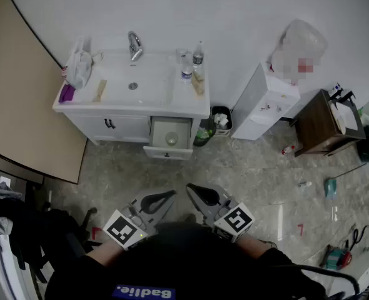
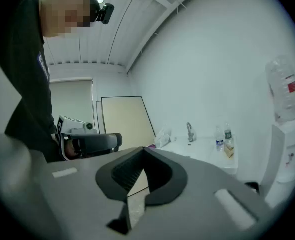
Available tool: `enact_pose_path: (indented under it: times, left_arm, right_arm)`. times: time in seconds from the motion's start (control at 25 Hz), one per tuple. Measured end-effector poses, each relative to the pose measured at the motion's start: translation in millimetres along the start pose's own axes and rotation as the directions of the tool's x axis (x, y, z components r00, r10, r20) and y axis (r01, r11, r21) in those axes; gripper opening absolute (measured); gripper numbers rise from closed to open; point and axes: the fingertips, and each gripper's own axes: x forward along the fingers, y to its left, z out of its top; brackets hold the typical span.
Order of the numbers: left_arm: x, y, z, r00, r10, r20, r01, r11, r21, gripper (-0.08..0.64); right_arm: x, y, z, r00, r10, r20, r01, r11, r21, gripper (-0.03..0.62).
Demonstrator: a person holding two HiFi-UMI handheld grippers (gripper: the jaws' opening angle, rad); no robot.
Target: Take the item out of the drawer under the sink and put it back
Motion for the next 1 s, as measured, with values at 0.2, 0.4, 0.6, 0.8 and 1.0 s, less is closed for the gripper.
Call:
enact_pose_path:
  times: [0.2, 0.4, 0.6, 0.8, 1.0]
  left_arm:
    - [4, 7, -3, 1.0, 0.002, 0.001, -0.002, 1.0, -0.003, 0.005]
    - [7, 11, -5, 1.0, 0.011, -0.005, -0.011, 1.0, -0.007, 0.005]
    - [16, 13, -8, 1.0, 0.026, -0.012, -0.026, 1.0, -0.015, 0.005]
    - [32, 12, -10, 0.999, 0.046, -0.016, -0.046, 0.999, -0.014, 0.005]
    - [49, 10, -21, 0.997, 0.076, -0.026, -0.077, 0.997, -0.014, 0.005]
  right_arm:
    - [5, -8, -2, 1.0, -0.003, 0.003, 0.003, 1.0, 0.003, 0.0]
    - [7, -13, -4, 1.0, 0.004, 0.003, -0.004, 1.0, 0.006, 0.0]
    - [6, -19, -5, 1.0, 0.026, 0.006, -0.026, 0.999, 0.018, 0.0]
    - [-4, -39, -4, 1.0, 0.015, 0.023, -0.016, 0.999, 0.045, 0.002]
    - [-12, -59, -8, 0.997, 0.044, 0.067, -0.049, 0.997, 0.066, 0.002]
